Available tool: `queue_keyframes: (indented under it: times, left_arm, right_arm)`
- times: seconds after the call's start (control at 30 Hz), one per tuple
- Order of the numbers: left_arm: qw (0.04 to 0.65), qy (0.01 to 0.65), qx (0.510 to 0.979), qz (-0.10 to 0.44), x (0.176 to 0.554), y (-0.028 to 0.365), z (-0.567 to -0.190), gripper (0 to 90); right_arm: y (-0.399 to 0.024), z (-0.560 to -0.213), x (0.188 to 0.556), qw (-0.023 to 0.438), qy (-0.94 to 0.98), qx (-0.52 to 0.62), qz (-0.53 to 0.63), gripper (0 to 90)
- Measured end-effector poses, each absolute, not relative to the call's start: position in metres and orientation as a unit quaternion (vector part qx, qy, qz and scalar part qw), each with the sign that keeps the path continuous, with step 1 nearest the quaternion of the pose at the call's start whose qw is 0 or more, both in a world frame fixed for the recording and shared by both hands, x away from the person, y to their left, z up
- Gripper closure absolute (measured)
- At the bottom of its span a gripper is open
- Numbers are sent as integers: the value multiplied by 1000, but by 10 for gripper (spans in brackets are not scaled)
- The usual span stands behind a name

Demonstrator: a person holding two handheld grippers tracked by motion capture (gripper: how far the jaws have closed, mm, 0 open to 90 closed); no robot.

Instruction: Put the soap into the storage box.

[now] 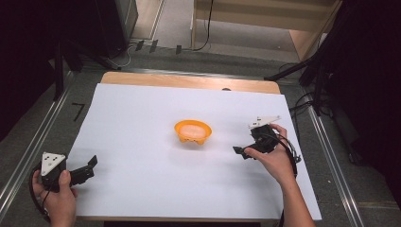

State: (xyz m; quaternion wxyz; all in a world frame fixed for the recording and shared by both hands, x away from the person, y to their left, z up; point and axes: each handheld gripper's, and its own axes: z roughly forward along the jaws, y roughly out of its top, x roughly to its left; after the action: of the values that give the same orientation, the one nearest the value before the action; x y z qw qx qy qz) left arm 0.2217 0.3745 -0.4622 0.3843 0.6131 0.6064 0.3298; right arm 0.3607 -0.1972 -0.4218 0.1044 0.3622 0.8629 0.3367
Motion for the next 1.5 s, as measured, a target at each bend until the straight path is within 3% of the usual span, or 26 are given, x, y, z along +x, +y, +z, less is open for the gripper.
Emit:
queue_keyframes:
  times: [1.5]
  left_arm:
    - [382, 605, 613, 335, 221, 374, -462, 0]
  right_arm:
    - [-315, -468, 273, 160, 773, 469, 395, 0]
